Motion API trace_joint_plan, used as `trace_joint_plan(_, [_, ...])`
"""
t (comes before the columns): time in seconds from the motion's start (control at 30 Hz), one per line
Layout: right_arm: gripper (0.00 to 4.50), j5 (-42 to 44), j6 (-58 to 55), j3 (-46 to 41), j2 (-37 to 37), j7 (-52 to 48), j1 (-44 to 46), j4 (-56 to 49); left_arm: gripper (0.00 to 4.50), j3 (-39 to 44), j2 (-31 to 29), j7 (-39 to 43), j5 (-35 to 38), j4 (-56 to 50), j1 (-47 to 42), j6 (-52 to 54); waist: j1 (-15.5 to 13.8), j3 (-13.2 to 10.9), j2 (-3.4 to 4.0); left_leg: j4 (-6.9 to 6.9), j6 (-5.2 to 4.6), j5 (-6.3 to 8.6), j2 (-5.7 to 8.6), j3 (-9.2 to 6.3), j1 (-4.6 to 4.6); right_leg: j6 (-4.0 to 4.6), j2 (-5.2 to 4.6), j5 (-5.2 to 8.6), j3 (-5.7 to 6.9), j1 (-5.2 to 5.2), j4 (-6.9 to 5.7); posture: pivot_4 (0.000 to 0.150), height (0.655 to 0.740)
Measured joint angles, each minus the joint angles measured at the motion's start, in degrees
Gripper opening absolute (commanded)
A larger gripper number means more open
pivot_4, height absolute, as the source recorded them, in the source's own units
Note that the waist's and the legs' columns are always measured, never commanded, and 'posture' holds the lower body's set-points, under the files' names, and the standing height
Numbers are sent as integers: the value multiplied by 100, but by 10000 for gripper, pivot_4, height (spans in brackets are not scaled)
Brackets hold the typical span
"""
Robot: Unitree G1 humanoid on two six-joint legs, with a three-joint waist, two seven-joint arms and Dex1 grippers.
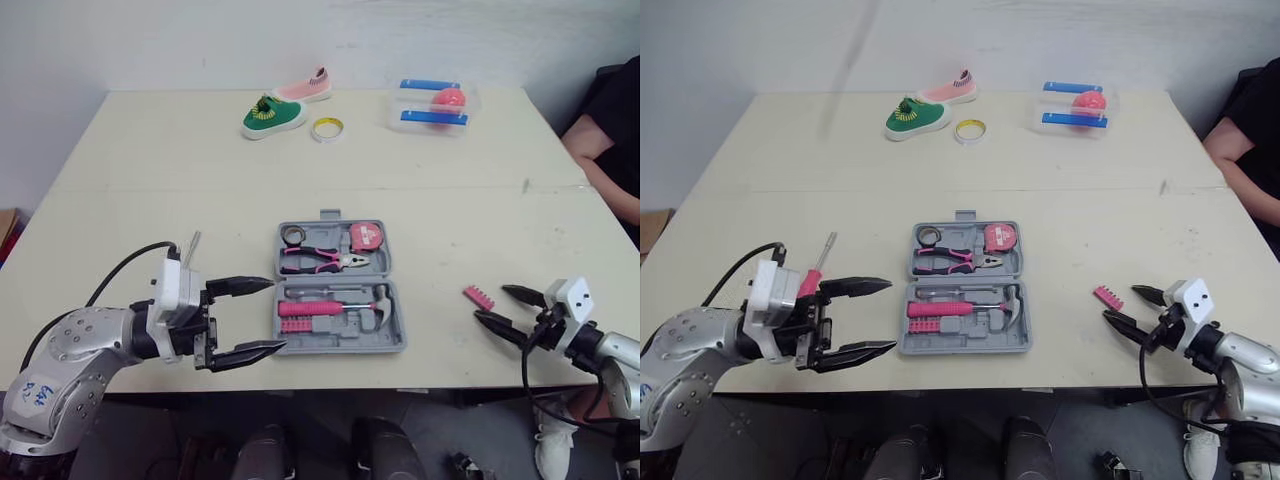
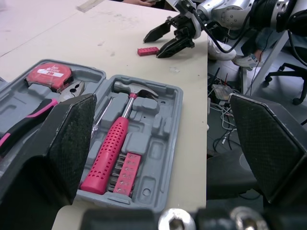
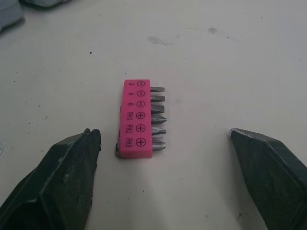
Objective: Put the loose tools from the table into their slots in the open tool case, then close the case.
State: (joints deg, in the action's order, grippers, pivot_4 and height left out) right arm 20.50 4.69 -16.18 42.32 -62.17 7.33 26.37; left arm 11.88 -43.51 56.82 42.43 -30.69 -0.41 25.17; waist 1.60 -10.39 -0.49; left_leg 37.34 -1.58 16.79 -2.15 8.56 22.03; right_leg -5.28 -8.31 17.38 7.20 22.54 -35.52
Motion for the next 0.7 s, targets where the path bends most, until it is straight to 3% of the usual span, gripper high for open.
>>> trace_joint_plan(0.37, [45000, -12, -221, 14, -66, 15, -4, -81, 44413, -4, 22, 54, -117, 102, 54, -82, 4, 4, -7, -1, 2, 1, -5, -1, -2, 2, 0, 1, -1, -1, 1, 1500, 7400])
trace_joint_plan(0.47, [36293, 23, -218, 2, -93, -42, 36, -24, 45000, -14, 21, 76, -123, 184, 51, -82, 4, 5, -9, -2, 2, 1, -6, 0, -3, 2, 1, 1, -1, -1, 1, 1500, 7400])
trace_joint_plan(0.57, [20011, 113, -204, -50, -128, -130, 195, 258, 45000, -103, 19, 142, -159, 230, 2, -82, -6, 5, -10, -2, 1, 1, -5, -1, -2, 3, 0, 1, 1, -1, 2, 1500, 7400])
trace_joint_plan(0.67, [6223, 183, -218, -66, -127, -278, 248, 374, 45000, -153, 19, 180, -202, 272, -90, -82, -9, 6, -10, -4, 1, 1, -4, -3, -2, 4, 0, 2, 2, -1, 3, 1500, 7400])
trace_joint_plan(0.7, [3503, 200, -208, -62, -127, -324, 254, 404, 45000, -166, 20, 207, -210, 302, -124, -83, -9, 6, -10, -4, 1, 1, -4, -3, -2, 5, 0, 2, 2, -1, 3, 1500, 7400])
